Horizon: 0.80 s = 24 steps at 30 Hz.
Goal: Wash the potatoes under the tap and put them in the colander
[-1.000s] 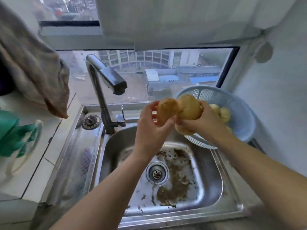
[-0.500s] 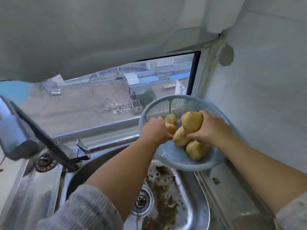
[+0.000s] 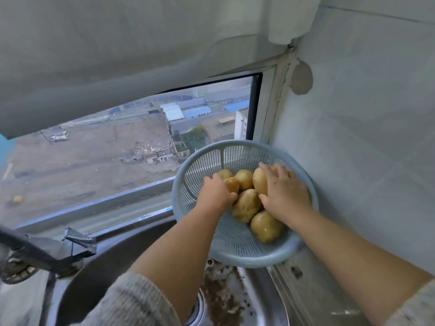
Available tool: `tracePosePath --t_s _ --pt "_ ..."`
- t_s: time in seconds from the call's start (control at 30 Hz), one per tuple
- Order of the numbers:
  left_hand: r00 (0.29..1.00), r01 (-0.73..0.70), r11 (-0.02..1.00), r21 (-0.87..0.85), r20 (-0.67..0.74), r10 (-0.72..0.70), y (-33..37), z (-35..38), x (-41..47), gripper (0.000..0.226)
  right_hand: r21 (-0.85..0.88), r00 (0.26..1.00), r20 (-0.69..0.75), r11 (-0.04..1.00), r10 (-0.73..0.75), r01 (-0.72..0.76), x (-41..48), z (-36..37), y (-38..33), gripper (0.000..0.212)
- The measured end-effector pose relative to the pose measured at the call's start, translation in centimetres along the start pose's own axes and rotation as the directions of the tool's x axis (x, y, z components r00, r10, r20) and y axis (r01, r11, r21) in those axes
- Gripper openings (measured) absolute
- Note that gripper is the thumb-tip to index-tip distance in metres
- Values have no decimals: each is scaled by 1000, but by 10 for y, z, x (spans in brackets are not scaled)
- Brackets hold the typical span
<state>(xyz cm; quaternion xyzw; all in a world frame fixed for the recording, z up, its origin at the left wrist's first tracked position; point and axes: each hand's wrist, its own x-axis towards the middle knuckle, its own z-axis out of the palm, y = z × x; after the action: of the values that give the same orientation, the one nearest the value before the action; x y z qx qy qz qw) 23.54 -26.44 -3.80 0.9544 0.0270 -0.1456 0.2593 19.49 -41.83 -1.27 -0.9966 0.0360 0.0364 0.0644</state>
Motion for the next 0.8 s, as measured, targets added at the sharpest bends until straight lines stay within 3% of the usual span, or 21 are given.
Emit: tracePosePath --t_s 0.2,0.33,0.43,0.63,0.8 --pt "999 -28 987 157 30 24 2 -5 1 62 -103 1000 28 995 -9 11 3 4 -6 72" --pt "995 -28 960 279 99 0 6 -12 0 40 -119 999 31 993 5 -2 4 6 -10 71" --pt "987 -130 903 411 144 76 2 -9 -6 31 -111 999 34 994 7 -3 3 7 -8 71" --pt "994 -76 980 182 95 60 -17 -14 -7 54 -122 999 21 992 25 -22 3 6 -12 75" --pt "977 -215 967 136 41 211 -23 -25 -29 36 -103 999 37 994 22 -18 -3 4 -12 79"
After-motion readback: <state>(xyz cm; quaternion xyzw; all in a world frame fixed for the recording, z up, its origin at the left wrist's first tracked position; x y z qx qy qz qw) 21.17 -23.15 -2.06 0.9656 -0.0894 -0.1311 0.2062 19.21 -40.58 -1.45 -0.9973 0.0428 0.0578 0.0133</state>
